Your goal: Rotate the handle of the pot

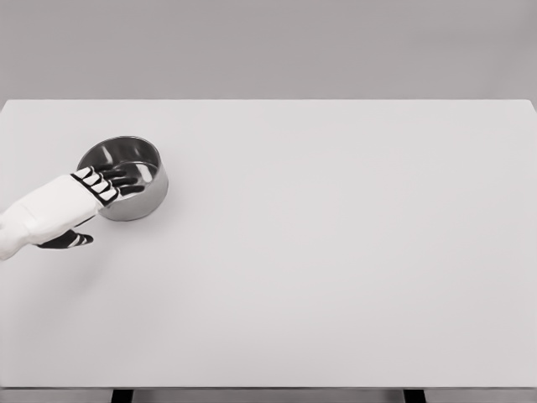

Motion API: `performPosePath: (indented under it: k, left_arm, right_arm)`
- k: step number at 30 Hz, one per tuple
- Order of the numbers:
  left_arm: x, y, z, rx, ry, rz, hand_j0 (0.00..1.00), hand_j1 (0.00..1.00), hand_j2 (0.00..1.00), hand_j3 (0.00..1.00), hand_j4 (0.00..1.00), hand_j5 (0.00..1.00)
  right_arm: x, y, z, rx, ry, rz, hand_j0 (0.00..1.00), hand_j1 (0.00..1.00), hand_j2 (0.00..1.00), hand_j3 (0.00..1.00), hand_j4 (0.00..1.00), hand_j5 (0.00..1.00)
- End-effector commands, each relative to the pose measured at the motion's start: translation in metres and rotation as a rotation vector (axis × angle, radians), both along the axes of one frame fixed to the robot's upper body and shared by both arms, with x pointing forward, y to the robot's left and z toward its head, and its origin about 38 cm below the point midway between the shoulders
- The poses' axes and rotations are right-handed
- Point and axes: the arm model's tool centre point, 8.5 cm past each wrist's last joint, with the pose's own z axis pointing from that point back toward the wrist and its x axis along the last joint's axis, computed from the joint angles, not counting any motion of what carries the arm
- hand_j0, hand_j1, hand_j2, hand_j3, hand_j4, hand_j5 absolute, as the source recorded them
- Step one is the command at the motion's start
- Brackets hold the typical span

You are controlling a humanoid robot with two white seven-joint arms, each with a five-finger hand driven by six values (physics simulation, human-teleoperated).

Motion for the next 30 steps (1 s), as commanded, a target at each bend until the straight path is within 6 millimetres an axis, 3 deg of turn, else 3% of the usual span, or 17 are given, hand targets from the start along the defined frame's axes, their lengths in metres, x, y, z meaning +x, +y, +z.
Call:
performPosePath:
  k: [1,30]
  left_arm:
    - [0.001,-0.001,-0.003,0.006,-0.002,0.020,1.00,1.00,1.00,1.00,1.00,1.00]
    - [0.012,0.029,0.002,0.031,-0.019,0.149,1.00,1.00,1.00,1.00,1.00,1.00]
  right_arm:
    - [0.000,0.000,0.000,0.001,0.000,0.000,1.00,1.00,1.00,1.00,1.00,1.00]
    - [0.000,0.000,0.000,0.000,-0.001,0.000,1.00,1.00,1.00,1.00,1.00,1.00]
